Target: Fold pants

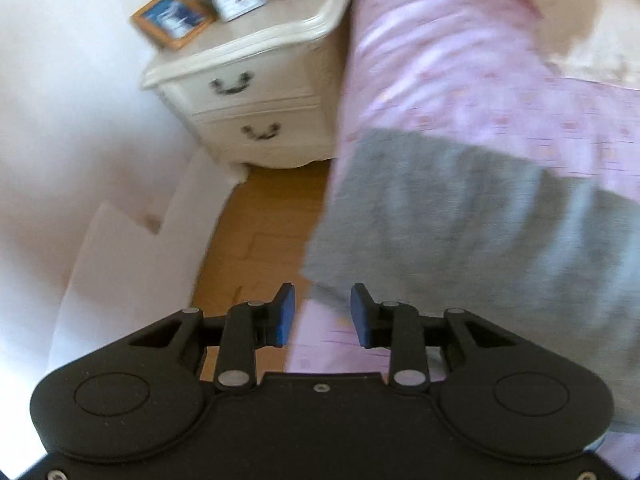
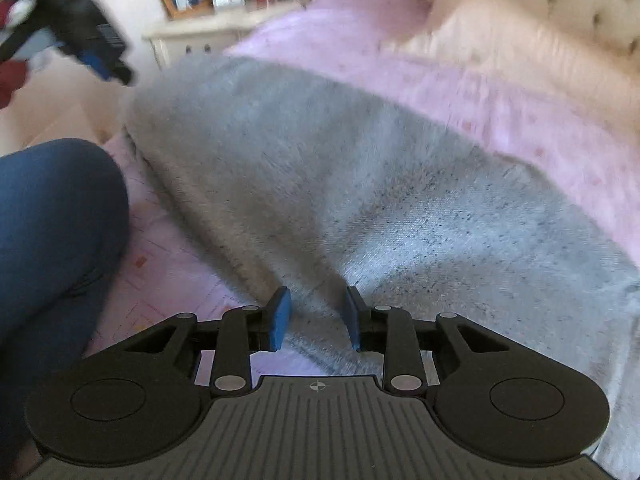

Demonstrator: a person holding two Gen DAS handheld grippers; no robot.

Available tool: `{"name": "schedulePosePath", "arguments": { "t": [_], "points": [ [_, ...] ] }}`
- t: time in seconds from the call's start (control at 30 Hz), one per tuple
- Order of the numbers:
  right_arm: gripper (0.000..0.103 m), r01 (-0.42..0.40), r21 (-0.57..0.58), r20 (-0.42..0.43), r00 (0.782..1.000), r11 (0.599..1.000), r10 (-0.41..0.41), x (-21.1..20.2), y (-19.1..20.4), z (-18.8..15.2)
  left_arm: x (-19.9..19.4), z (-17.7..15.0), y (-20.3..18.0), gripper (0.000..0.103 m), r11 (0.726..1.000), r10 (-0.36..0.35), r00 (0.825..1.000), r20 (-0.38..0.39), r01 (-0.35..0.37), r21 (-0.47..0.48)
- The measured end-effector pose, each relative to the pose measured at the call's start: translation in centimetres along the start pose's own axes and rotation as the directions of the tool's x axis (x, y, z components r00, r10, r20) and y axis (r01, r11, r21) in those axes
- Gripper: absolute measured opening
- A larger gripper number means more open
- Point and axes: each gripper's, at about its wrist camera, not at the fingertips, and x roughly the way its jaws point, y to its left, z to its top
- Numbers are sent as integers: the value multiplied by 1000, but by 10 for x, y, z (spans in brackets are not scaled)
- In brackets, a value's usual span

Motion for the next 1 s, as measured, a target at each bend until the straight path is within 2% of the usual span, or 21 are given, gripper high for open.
{"name": "schedulePosePath", "arguments": {
  "t": [0.07,0.13,0.17,0.2,0.23,0.27,0.3,0.33,0.4,0.43,0.47,0.5,0.57,0.6,0.67,0.7,0.8,0.9,0.93,0.97,1.0],
  "points": [
    [24,7,24,36,999,1000,-8,-10,0,1,-8,1,-20,41,998,-51,999,11,51,26],
    [24,60,79,114,991,995,-69,-22,-5,5,-19,-2,-42,41,992,-111,993,23,110,65],
    [24,92,94,124,987,991,-103,-24,-7,5,-21,-3,-52,41,987,-137,990,29,134,85],
    [24,122,97,112,985,988,-133,-21,-11,4,-25,-4,-65,41,980,-168,985,32,164,109],
    [24,133,91,64,988,987,-139,-15,-15,2,-28,-7,-74,42,974,-192,981,33,187,126],
    [24,116,86,-24,993,989,-114,-5,-20,-2,-30,-9,-85,43,966,-220,975,31,214,143],
    [24,101,82,-63,993,991,-96,-1,-22,-7,-31,-12,-91,46,961,-237,971,25,231,151],
    [24,90,78,-31,996,993,-87,-7,-24,-8,-27,-14,-101,46,957,-251,968,0,249,148],
    [24,70,130,-24,997,989,-67,-18,-33,-1,-16,-18,-113,46,947,-284,956,-68,291,137],
    [24,52,179,35,998,983,-59,-28,-42,5,-5,-21,-120,48,938,-299,944,-137,317,141],
    [24,43,220,89,994,975,-64,-36,-52,14,9,-26,-129,48,935,-279,935,-218,316,159],
    [25,42,255,126,989,966,-77,-40,-63,22,14,-27,-135,47,935,-251,939,-234,298,192],
    [30,49,326,162,981,944,-107,-37,-91,48,13,-23,-138,48,934,-246,943,-224,293,203],
    [35,50,349,162,980,936,-113,-30,-104,60,16,-23,-139,48,935,-244,943,-227,290,202],
    [36,54,392,136,984,918,-116,-8,-132,79,17,-24,-138,48,935,-242,945,-219,287,206],
    [36,50,416,112,988,908,-106,5,-145,86,17,-25,-138,48,934,-242,946,-214,287,211],
    [36,-20,519,42,999,854,-3,34,-174,95,17,-27,-139,48,936,-246,947,-207,288,203],
    [37,-105,609,-28,988,786,154,52,-177,84,11,-30,-140,48,936,-246,949,-198,285,207],
    [35,-134,618,-13,983,775,181,50,-175,79,11,-30,-140,48,936,-245,949,-197,285,207],
    [23,-162,604,11,981,781,195,37,-164,72,8,-32,-140,48,936,-246,949,-196,285,208],
    [6,-188,577,37,978,795,204,30,-158,69,4,-34,-141,48,936,-247,949,-195,286,207]
  ]
}}
